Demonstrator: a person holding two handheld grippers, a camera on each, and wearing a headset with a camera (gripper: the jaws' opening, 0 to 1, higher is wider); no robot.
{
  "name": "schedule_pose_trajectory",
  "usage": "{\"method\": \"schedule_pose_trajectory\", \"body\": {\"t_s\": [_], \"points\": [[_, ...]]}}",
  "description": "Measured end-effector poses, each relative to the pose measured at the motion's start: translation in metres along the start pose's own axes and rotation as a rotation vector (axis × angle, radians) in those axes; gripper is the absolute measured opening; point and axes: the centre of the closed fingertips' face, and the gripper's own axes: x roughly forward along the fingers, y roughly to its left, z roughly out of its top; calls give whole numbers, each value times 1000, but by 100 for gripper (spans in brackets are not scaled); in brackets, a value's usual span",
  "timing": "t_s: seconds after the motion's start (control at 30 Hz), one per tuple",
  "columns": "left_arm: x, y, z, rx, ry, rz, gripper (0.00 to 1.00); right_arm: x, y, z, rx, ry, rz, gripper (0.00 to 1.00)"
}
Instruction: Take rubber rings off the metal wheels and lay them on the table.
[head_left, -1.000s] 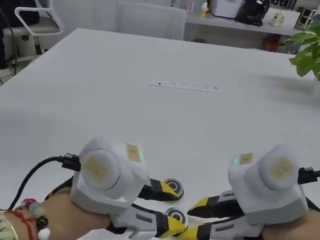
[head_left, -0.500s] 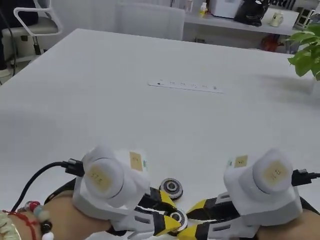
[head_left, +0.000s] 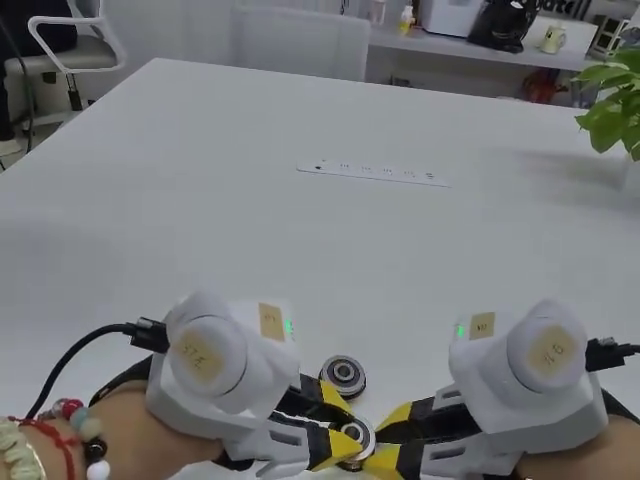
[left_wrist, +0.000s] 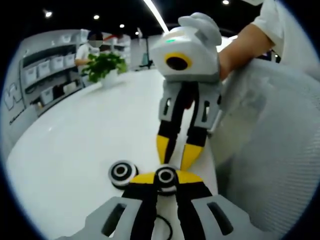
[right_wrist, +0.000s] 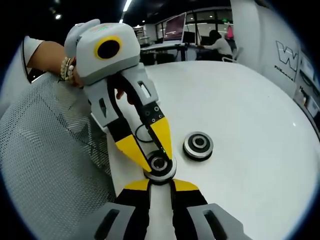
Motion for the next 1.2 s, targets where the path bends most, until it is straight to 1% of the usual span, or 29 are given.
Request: {"method": "schedule_pose_trajectory", "body": {"t_s": [0.07,0.13,0.2,0.3,0.37,0.4,0.47,0.53,0.57,0.6,0.67,0.93,1.07,1.1,1.13,1.2], "points": [[0,0,0,-1,0,1,14,-1,0,-1,-11,7,-1,8],[0,0,0,-3,-4,1,14,-2,-3,-1,-26,5,-15,1],[-1,1,0,-9,-13,-1,14,-1,-4,-2,-14,9,-15,1],[-1,0,1,-14,-16,-2,14,-1,-5,-2,-7,9,-17,0],[-1,0,1,-14,-15,-1,14,-1,-6,-2,33,10,-15,0],[-1,0,1,-12,-13,0,14,-1,-5,-2,93,7,-8,0],[-1,0,1,-13,-12,0,14,-2,-7,-2,180,2,3,0],[-1,0,1,-16,-14,0,14,-4,-9,-2,214,-12,9,0],[-1,0,1,-16,-14,0,14,-4,-10,-1,217,-16,8,0],[-1,0,1,-16,-14,1,14,-5,-8,-2,254,-13,14,0],[-1,0,1,-17,-14,1,14,-6,-10,-2,298,-23,21,0],[-2,0,1,-17,-13,4,14,-9,-11,0,391,-48,42,0],[-2,0,1,-16,-13,4,14,-10,-11,3,441,-78,60,0],[-2,0,0,-17,-13,4,14,-11,-12,4,447,-81,54,0],[-2,0,0,-17,-13,5,14,-11,-11,4,464,-84,61,0],[-2,0,0,-19,-11,7,14,-12,-12,5,477,-94,66,0]]}}
